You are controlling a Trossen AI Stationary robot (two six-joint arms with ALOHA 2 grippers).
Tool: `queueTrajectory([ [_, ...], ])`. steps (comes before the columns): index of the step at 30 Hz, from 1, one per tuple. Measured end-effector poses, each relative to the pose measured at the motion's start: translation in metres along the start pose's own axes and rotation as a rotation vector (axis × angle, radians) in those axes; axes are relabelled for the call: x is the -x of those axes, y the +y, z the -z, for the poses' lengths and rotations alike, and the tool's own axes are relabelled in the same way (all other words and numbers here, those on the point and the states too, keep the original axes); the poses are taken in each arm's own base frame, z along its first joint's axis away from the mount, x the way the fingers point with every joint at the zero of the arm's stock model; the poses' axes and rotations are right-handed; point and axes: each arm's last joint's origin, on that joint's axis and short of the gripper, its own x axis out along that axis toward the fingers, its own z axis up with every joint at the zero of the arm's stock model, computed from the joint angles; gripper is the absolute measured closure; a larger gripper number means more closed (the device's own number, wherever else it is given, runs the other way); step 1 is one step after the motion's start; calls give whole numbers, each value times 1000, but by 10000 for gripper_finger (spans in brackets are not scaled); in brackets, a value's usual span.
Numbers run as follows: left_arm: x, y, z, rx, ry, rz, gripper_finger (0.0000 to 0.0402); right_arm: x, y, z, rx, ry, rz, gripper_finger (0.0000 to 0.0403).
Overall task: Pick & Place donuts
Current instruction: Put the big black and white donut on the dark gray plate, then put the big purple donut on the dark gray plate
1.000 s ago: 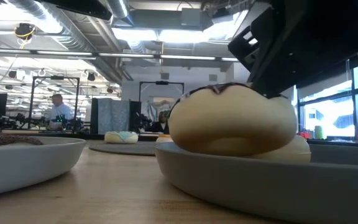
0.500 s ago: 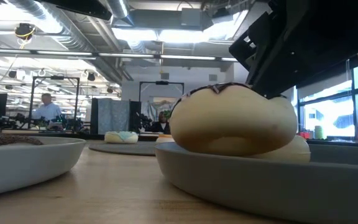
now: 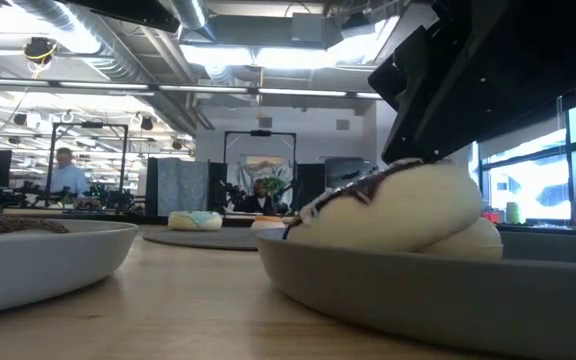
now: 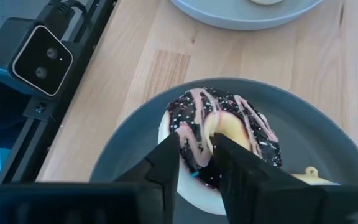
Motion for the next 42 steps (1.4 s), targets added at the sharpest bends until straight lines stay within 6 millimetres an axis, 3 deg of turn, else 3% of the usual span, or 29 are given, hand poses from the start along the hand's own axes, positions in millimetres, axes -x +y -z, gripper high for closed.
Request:
queueTrajectory([
  [13,0,0,0,3,0,0,282,2,-2,-6,-9,-8,8,298],
  [17,0,0,0,17,-1,0,283,8,-16,-14,-27,92,50,298],
  [22,0,0,-1,33,-5,1,282,25,-49,-11,-46,154,92,298],
  [28,0,0,-1,34,-5,0,282,71,-99,-7,-109,22,133,298],
  [36,-9,8,-2,54,11,-38,276,115,-191,46,-466,-96,463,298],
  [42,-19,16,-2,103,36,-48,279,120,-230,76,-541,-30,601,298],
])
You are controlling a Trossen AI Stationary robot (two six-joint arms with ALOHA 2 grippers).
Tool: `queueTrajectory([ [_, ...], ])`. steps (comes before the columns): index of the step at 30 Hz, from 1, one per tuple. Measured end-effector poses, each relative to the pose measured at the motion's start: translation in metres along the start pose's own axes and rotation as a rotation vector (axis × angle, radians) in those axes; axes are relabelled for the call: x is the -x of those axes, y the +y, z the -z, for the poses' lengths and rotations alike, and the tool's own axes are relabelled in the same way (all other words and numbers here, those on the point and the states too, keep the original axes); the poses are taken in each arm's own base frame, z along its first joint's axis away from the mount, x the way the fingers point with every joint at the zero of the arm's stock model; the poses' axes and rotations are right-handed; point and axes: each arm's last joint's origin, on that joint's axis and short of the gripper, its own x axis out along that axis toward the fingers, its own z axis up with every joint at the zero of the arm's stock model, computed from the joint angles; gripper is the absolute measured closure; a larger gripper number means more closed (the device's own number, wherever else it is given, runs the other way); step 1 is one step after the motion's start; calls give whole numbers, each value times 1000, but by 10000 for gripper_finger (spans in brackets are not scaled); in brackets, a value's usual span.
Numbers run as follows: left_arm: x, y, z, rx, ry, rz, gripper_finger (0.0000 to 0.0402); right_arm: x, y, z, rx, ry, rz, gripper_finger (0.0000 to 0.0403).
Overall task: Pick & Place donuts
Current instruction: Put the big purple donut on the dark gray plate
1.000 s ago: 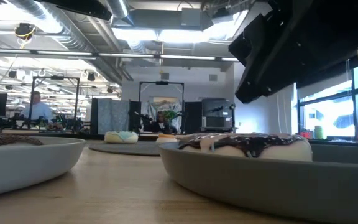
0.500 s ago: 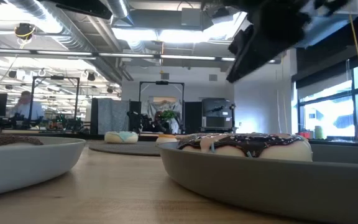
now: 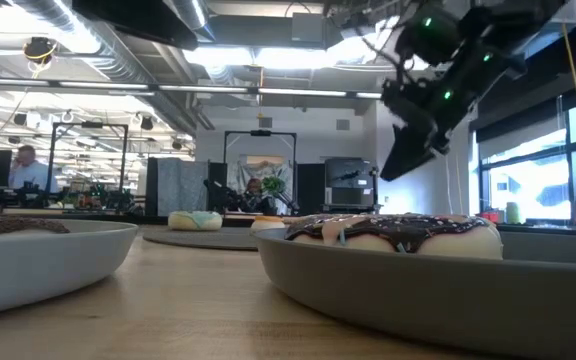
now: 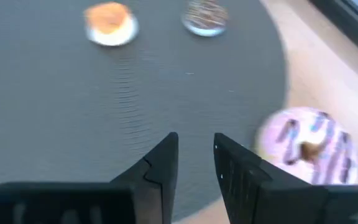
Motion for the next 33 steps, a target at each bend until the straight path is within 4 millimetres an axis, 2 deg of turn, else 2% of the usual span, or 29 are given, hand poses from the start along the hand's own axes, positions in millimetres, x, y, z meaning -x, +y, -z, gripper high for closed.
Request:
queueTrajectory([
  [9,-11,8,-1,40,47,60,278,-36,-40,6,-36,122,130,298],
  [13,-14,10,-1,47,57,70,281,-50,-49,11,1,170,123,298],
  [21,-15,10,-1,47,63,81,277,-63,-57,15,-73,191,148,310],
  [27,-15,10,0,46,65,81,278,-63,-57,15,-61,199,144,385],
  [33,-15,10,0,45,65,81,281,-58,-45,-3,-8,206,116,393],
])
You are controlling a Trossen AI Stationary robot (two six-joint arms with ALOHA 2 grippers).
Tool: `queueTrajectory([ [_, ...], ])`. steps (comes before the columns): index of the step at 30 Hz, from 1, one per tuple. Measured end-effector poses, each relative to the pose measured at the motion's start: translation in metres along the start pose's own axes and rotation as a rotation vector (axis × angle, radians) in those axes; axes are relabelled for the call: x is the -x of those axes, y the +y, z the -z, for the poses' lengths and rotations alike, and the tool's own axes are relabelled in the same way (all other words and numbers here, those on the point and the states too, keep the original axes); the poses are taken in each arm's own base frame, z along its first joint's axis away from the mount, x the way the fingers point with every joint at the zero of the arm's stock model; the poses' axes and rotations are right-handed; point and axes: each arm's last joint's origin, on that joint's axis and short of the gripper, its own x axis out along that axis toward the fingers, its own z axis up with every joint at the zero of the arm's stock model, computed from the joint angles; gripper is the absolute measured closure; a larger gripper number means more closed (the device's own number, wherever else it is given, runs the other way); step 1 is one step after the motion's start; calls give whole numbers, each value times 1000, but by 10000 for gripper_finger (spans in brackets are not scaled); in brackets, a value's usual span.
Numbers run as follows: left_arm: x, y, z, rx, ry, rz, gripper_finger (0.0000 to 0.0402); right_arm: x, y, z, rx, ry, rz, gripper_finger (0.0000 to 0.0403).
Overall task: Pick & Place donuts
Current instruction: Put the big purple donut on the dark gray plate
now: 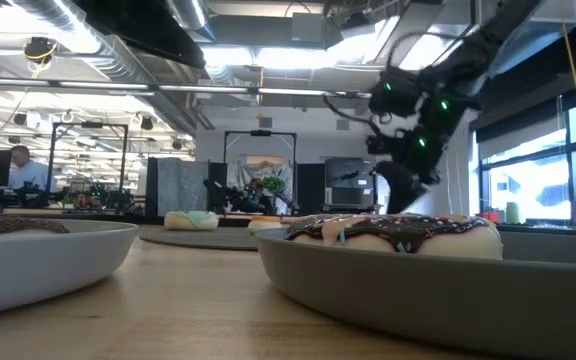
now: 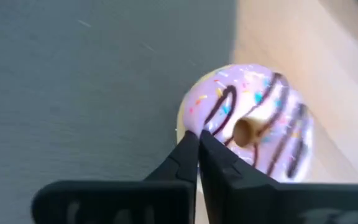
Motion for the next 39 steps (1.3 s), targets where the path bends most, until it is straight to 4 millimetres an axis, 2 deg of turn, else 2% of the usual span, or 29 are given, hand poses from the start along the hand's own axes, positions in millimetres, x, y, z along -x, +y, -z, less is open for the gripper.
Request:
queueTrajectory([
  [6,0,0,0,-1,1,0,277,30,42,-28,125,-61,-44,398],
  [9,0,0,0,-1,1,0,277,51,73,-38,206,-131,-108,400],
  [13,0,0,0,-1,1,-1,279,74,122,-41,315,-266,-231,400],
  [17,0,0,0,-1,0,-2,281,73,164,-32,430,-330,-302,401],
  [22,0,0,0,-2,1,-4,279,44,200,-21,578,-317,-267,401],
  [25,0,0,0,-2,1,-3,278,30,216,-16,651,-296,-198,401],
  [29,0,0,0,-2,1,-2,277,23,228,-16,665,-267,-216,395],
  [35,0,0,0,-1,0,-1,277,25,230,-17,653,-260,-258,368],
  [39,0,0,0,5,-4,0,267,27,231,-17,653,-246,-319,335],
])
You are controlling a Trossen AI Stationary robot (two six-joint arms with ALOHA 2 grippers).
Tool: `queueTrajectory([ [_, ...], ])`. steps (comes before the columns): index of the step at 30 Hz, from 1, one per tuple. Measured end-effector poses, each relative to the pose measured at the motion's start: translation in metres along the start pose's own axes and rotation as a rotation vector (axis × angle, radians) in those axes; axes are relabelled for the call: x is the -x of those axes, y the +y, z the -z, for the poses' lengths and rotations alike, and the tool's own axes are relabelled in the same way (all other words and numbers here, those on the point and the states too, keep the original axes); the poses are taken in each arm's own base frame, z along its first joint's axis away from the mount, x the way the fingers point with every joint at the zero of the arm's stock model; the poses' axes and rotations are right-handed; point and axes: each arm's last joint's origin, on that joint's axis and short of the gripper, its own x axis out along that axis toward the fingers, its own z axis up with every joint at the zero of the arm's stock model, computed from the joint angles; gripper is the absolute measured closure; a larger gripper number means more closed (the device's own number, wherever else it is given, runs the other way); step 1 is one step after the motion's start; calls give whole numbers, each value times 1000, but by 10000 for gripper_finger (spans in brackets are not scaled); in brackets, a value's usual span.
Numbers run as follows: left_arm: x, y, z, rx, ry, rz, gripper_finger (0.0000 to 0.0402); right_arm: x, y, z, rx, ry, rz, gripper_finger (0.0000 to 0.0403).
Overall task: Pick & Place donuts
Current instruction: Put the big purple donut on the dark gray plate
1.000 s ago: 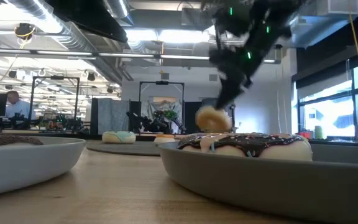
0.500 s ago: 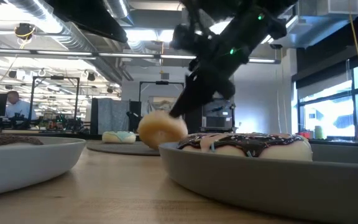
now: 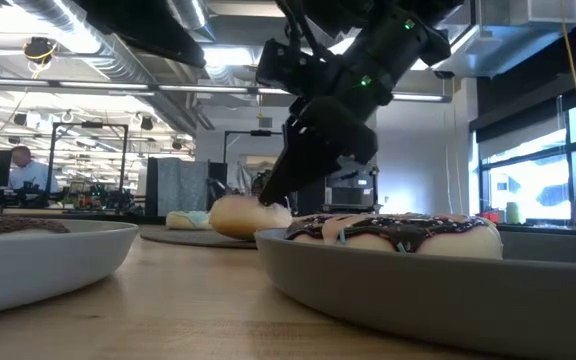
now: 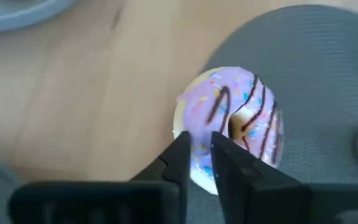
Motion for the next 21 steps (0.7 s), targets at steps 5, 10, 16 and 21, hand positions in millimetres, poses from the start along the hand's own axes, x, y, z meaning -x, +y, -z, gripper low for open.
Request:
queueTrajectory([
  [5,-5,1,0,51,3,-15,243,0,1,1,-55,10,-24,281],
  [10,-27,3,4,113,27,-63,212,14,-2,4,-89,69,-20,247],
  [16,-61,7,15,130,98,-119,189,50,-10,20,-171,48,-10,236],
  [21,-76,16,19,161,155,-74,183,93,-20,41,-269,-62,-17,235],
])
